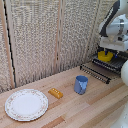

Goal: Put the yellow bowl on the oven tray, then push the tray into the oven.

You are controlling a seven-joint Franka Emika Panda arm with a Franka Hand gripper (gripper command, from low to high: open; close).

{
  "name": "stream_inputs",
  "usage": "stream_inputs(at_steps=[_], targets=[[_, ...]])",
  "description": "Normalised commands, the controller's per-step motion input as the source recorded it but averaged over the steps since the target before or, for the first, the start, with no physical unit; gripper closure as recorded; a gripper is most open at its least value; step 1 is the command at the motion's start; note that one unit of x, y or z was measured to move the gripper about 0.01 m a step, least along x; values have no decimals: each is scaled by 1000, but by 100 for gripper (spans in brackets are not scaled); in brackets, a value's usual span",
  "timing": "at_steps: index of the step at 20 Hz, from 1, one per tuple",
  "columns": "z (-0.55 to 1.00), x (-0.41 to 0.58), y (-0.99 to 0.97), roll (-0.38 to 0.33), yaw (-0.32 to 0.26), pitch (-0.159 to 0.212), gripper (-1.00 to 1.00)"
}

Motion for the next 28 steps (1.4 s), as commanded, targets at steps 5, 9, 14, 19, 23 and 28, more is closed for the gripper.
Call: stream_inputs(at_steps=[5, 9, 14, 19, 23, 28], targets=[[701, -21, 259, -165, 95, 78, -100], [496, 0, 185, -175, 176, 52, -100], [546, 0, 246, -149, 189, 129, -100], [487, -6, 341, -126, 191, 231, -100], [332, -97, 279, -154, 201, 258, -100], [107, -75, 93, -231, 218, 201, -100]])
